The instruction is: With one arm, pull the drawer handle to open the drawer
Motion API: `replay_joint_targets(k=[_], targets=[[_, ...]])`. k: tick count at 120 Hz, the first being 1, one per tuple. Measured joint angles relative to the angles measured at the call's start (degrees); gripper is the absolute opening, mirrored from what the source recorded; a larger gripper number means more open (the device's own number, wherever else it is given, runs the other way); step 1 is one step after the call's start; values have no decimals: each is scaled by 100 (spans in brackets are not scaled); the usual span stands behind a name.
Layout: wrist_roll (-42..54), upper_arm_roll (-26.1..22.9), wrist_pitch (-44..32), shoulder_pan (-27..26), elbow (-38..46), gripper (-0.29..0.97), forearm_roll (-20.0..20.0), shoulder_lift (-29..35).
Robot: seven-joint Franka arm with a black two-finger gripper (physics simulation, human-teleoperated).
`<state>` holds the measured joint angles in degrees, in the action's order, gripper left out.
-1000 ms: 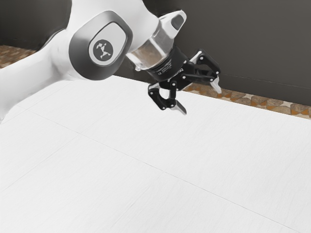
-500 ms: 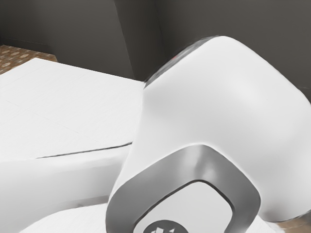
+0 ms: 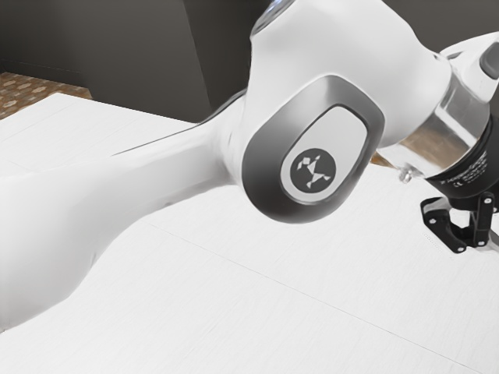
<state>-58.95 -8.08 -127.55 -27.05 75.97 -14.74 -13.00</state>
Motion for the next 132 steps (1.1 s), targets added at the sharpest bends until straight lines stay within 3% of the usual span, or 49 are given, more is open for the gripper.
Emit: replay_joint_targets(k=[14,34,60,95,132], targets=[[-52,9,-19,-126,-189,68,-49,-198],[-179,17,-31,-389,209,68,-422,124],[-355,154,-241,-710,268,68,-763,-49],[-414,285,-1027,-737,281,68,-750,-351],[-457,281,-1294,-742,282,68,-727,-673]])
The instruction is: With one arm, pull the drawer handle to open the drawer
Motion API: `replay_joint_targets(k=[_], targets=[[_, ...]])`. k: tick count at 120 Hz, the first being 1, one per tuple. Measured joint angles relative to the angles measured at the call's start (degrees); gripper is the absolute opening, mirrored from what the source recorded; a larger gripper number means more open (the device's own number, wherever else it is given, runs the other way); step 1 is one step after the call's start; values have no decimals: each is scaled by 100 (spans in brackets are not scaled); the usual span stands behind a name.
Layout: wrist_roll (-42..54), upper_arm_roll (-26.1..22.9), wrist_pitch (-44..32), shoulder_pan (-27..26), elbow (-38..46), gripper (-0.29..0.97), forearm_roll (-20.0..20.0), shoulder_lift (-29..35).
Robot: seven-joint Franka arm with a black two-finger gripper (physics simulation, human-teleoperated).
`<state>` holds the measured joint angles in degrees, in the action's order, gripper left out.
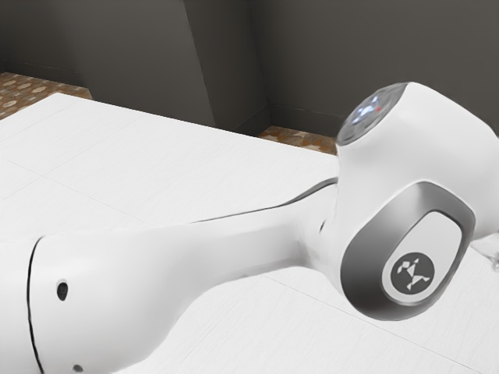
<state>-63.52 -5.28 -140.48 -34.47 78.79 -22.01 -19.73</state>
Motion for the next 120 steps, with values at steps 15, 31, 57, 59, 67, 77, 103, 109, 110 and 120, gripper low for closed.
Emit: replay_joint_targets(k=[15,31,57,59,67,77,103,109,110,120], targets=[[-9,1,-17,2,82,68,16,-64],[-7,32,-11,-9,340,68,161,8],[-49,289,90,-204,833,68,270,452],[-53,302,119,-207,861,68,339,482],[-65,388,282,-271,958,68,435,652],[-67,475,519,-338,1175,68,699,914],[-78,638,1095,-490,1694,67,1100,1592],[-82,686,1234,-546,1802,67,1181,1763],[-82,691,1254,-550,1824,67,1191,1791],[-87,758,1422,-617,2046,67,1221,2036]])
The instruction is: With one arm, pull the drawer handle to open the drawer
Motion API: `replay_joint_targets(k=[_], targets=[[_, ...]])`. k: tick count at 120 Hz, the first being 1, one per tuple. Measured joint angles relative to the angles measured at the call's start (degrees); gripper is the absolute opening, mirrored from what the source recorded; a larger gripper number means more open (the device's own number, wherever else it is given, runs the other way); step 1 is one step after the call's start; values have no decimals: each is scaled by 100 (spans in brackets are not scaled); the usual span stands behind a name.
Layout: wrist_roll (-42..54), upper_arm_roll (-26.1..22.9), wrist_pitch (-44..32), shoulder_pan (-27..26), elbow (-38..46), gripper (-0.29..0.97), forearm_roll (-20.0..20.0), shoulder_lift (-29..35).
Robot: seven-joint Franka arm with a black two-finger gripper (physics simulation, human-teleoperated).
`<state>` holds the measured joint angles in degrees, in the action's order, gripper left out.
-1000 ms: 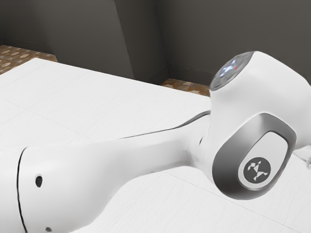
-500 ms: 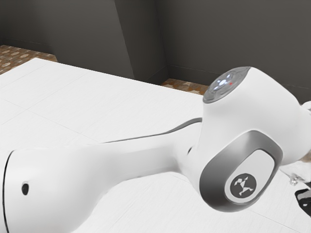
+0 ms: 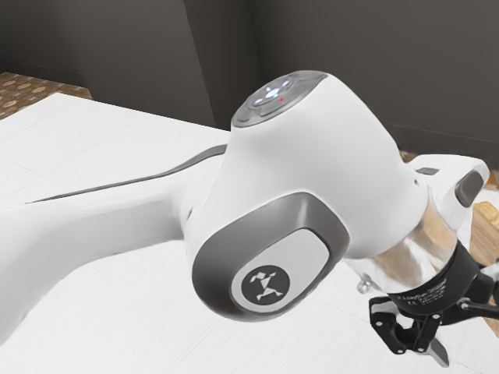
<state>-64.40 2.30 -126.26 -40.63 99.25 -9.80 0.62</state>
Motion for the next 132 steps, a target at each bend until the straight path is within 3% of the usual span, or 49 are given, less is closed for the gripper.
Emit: replay_joint_targets(k=[40,53,65,78,89,107,132], targets=[[26,382,772,-301,404,67,352,847],[27,409,1012,502,494,67,480,1038],[16,419,1260,646,389,67,578,1293],[12,564,2636,667,-1129,68,856,1386],[70,660,3920,665,-2196,68,1030,1041],[438,943,5085,684,-2448,68,1107,853],[815,967,5782,687,-2423,68,1246,822]])
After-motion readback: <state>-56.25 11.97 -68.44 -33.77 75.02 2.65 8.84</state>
